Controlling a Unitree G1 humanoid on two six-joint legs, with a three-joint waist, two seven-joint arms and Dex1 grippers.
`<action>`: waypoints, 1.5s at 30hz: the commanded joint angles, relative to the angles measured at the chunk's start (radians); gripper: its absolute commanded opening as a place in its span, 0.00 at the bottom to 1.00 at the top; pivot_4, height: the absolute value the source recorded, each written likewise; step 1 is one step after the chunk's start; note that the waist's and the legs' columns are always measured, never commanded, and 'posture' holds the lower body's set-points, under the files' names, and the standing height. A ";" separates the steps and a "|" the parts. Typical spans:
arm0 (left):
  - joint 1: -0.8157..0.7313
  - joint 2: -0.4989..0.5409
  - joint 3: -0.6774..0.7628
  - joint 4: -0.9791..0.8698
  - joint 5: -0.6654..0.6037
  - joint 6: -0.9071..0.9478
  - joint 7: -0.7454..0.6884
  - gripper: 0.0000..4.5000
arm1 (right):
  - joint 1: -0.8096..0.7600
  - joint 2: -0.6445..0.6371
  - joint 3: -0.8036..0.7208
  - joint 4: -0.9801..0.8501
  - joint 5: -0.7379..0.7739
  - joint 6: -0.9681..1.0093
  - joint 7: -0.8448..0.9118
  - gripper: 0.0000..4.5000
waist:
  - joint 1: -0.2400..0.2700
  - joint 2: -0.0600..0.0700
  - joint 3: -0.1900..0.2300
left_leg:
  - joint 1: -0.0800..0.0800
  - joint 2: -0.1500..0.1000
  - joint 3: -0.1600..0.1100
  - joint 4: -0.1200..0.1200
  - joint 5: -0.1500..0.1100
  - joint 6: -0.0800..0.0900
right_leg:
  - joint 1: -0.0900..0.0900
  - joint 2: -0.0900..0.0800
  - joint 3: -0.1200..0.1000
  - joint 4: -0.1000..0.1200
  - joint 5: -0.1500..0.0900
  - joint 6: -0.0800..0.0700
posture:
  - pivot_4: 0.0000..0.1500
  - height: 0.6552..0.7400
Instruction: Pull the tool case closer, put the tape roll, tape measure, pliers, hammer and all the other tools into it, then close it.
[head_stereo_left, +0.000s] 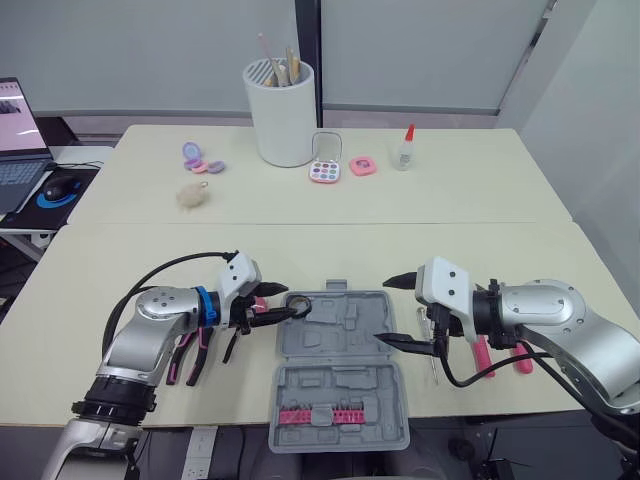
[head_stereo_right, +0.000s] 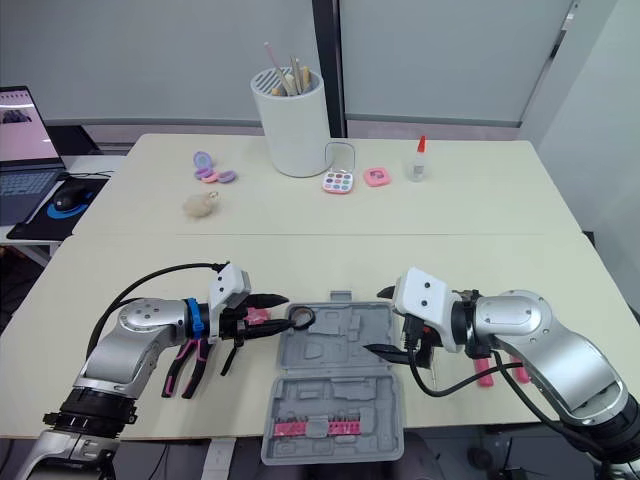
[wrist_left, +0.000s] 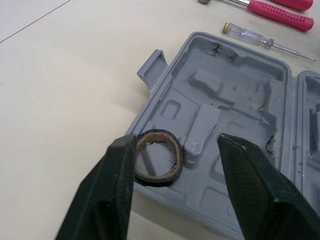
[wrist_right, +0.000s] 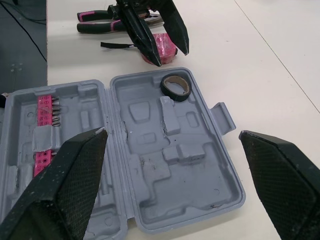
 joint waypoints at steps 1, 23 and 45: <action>-0.036 -0.027 -0.016 0.022 0.021 -0.054 0.007 0.28 | -0.005 -0.002 -0.015 -0.022 -0.004 -0.021 -0.001 1.00 | 0.002 0.000 0.000 | 0.000 0.000 0.000 0.000 0.000 0.000 | 0.000 0.000 0.000 0.000 0.000 0.000 | 1.00 0.96; -0.133 -0.117 -0.142 0.306 0.233 -0.279 0.064 0.14 | 0.012 -0.001 -0.004 -0.034 -0.017 -0.021 -0.010 1.00 | 0.001 0.000 0.000 | 0.000 0.000 0.000 0.000 0.000 0.000 | 0.000 0.001 0.000 0.000 0.000 0.000 | 1.00 0.96; -0.046 0.069 0.084 0.063 0.037 -0.124 -0.004 0.14 | 0.058 0.012 -0.092 -0.045 0.006 -0.033 -0.025 1.00 | -0.003 0.000 0.000 | 0.000 0.002 -0.001 0.000 0.000 0.000 | 0.000 0.003 0.000 0.000 0.000 0.000 | 1.00 0.96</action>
